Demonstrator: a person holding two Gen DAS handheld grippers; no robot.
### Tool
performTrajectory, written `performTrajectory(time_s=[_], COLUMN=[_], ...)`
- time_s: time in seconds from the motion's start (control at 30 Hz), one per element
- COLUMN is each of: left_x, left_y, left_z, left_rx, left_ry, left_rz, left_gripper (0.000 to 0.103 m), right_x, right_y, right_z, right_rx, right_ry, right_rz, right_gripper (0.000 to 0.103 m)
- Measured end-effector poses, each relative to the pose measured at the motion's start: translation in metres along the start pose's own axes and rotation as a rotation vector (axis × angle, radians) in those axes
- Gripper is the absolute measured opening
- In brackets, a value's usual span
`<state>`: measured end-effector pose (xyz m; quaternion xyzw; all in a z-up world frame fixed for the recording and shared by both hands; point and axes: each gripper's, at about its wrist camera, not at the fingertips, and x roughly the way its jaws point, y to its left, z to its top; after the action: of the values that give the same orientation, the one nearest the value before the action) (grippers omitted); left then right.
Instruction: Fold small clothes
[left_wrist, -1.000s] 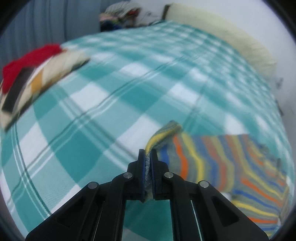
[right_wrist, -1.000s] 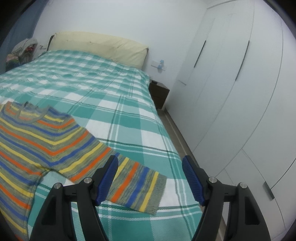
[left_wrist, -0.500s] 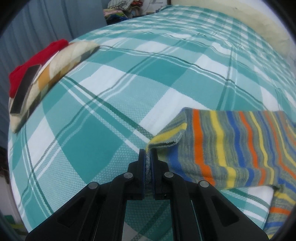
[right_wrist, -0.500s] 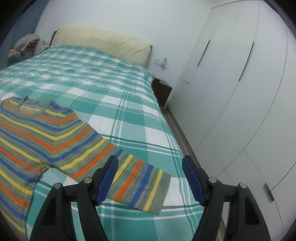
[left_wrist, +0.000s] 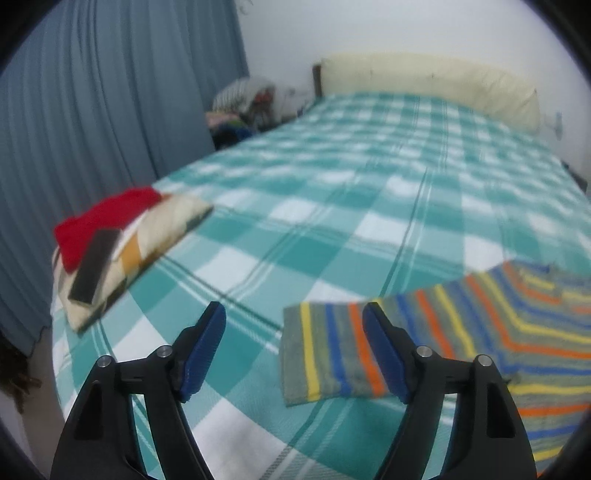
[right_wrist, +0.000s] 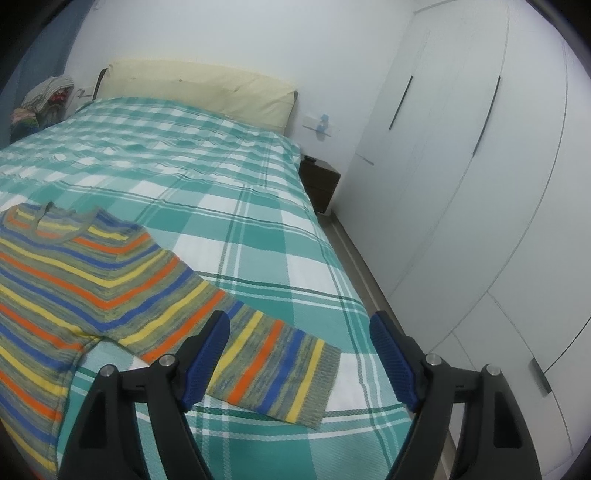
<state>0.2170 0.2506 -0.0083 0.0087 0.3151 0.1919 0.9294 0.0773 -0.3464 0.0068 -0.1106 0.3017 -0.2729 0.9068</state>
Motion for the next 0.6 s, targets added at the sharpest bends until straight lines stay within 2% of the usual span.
performTrajectory(time_s=[0.23,0.6], left_x=[-0.017,-0.022], left_y=[-0.006,-0.011], left_z=[0.008,0.009], left_rx=[-0.011,-0.008], left_ry=[-0.072,-0.088], left_rz=[-0.002,0.016], left_gripper=[0.081,0.081], right_x=[-0.004,-0.005], right_y=[0.006,0.002], right_z=[-0.002,-0.001], right_rx=[-0.029,-0.018], right_ry=[-0.014,-0.016], right_rz=[-0.009,-0.011], right_gripper=[0.078,0.078])
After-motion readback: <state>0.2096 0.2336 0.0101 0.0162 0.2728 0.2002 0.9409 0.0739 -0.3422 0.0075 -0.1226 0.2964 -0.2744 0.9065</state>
